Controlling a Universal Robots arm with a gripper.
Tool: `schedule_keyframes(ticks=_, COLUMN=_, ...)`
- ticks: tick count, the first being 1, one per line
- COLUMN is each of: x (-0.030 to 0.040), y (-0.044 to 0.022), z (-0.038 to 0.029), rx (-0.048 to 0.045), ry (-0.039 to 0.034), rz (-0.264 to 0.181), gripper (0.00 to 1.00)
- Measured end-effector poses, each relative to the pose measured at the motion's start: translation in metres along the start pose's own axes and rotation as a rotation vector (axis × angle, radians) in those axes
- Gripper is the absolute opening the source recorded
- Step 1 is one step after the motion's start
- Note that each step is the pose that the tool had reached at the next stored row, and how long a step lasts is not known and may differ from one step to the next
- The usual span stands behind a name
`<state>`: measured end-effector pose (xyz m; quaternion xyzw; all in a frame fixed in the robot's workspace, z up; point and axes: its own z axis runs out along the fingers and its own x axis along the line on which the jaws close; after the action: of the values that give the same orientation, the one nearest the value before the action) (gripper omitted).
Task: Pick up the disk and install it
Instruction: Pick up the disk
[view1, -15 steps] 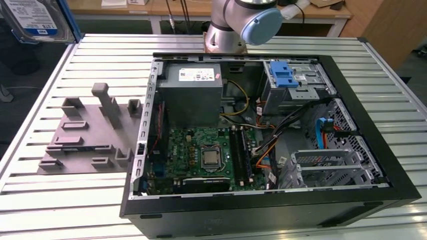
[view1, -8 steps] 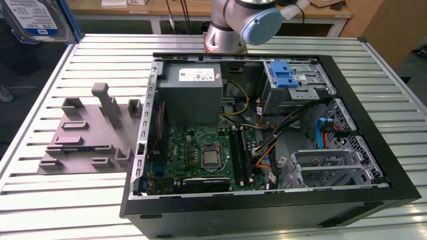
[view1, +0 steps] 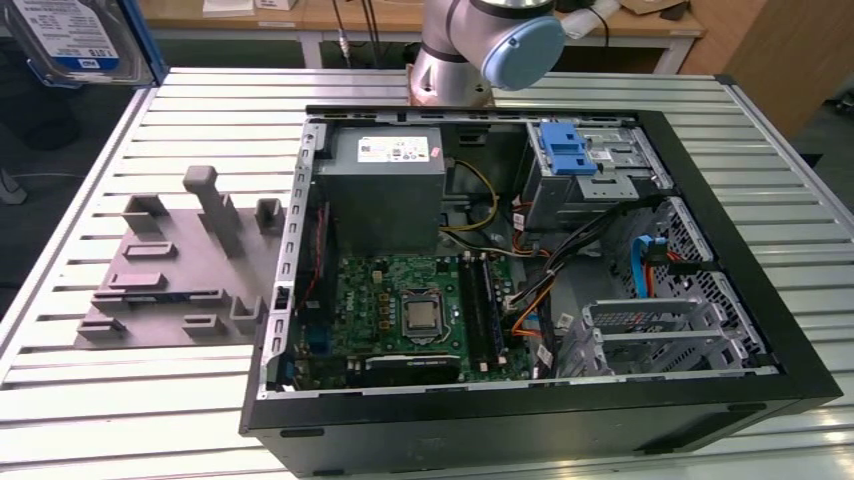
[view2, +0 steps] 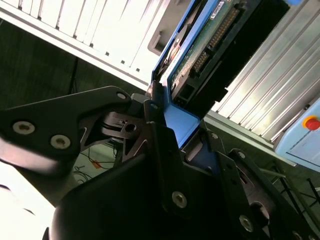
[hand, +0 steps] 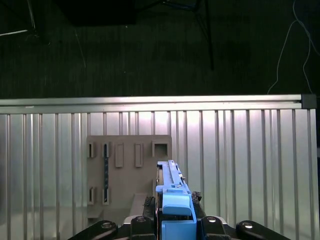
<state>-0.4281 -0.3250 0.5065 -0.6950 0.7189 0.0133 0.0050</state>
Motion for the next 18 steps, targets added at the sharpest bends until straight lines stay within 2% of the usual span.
schedule_keyframes(ticks=18, x=-0.0005, y=-0.0131, z=-0.0001, rx=0.0000, ry=0.0000, rz=0.000, gripper=0.36)
